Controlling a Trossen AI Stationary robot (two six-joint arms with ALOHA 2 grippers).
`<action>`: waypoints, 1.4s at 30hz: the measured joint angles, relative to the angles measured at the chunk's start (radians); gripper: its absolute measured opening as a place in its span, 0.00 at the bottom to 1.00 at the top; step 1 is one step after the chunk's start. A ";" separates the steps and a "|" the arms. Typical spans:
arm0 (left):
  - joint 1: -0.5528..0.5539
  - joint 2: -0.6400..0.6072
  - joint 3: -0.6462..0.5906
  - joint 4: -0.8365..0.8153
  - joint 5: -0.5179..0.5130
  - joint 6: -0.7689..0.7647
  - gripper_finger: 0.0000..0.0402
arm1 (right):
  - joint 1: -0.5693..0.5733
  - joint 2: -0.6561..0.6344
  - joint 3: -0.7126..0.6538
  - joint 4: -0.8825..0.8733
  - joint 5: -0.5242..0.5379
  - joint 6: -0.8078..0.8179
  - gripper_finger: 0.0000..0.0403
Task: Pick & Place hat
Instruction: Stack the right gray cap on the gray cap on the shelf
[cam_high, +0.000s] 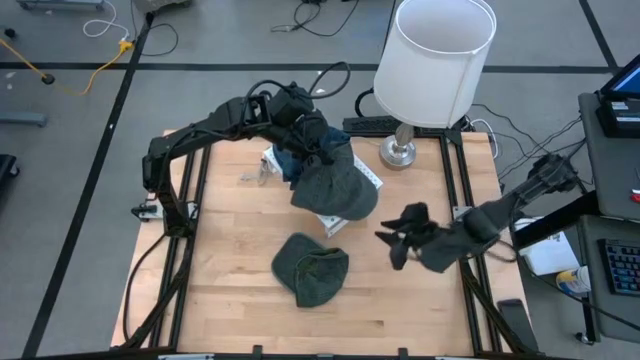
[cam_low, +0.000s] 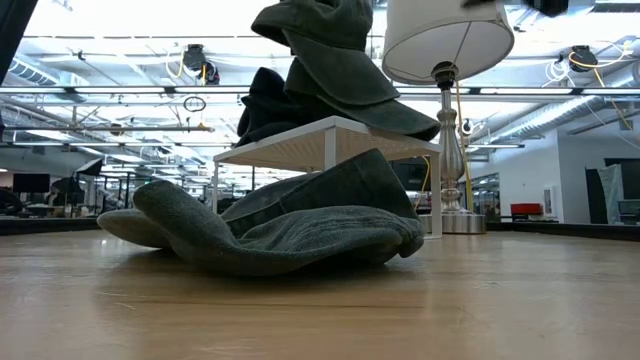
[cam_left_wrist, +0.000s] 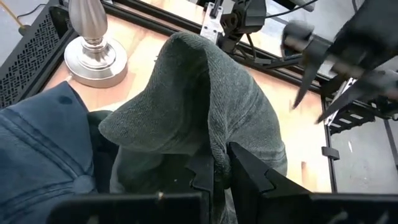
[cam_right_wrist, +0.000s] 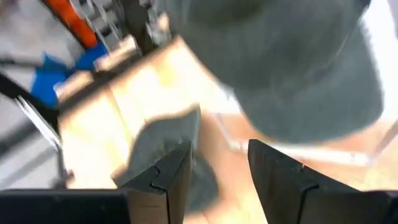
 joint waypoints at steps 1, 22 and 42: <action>0.002 0.000 0.000 0.000 0.000 0.005 0.06 | -0.008 0.015 -0.020 0.003 -0.029 0.001 0.37; 0.030 -0.029 -0.001 0.020 0.008 -0.005 0.06 | -0.342 0.182 -0.238 0.406 -0.202 -0.458 0.37; -0.023 -0.169 -0.001 0.066 -0.031 -0.075 0.06 | -0.366 0.161 -0.237 0.449 -0.252 -0.454 0.37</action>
